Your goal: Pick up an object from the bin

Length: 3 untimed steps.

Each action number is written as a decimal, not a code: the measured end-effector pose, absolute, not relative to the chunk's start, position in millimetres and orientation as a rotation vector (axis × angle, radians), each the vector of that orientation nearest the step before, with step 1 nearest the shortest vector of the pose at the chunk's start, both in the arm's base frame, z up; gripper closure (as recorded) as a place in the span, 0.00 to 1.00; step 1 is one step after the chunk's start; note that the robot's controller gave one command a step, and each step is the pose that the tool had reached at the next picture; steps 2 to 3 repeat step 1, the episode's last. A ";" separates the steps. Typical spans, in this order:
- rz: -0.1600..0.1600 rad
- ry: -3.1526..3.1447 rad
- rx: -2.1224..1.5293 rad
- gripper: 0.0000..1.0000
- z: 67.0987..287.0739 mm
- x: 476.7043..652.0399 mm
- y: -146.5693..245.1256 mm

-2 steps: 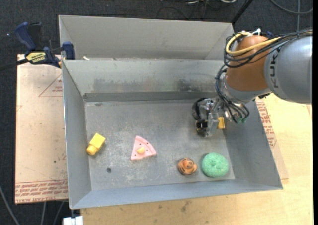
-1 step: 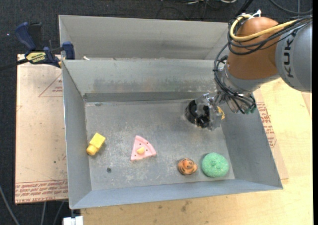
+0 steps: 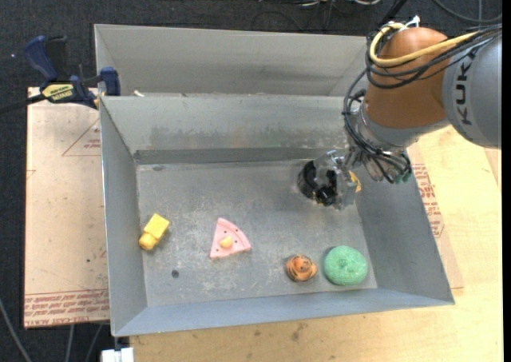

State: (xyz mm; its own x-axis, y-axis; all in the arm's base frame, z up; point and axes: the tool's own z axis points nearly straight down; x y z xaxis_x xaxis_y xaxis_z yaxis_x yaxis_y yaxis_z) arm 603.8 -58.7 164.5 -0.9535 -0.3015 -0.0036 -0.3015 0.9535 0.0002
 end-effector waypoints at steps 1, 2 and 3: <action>0.000 3.105 -0.448 1.00 288.0 610.7 -60.3; 0.000 3.105 -0.448 1.00 288.0 610.7 -60.3; 0.000 3.105 -0.448 1.00 288.0 610.7 -60.3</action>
Offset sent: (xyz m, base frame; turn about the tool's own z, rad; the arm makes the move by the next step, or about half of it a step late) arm 0.0000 0.0000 0.0000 0.0000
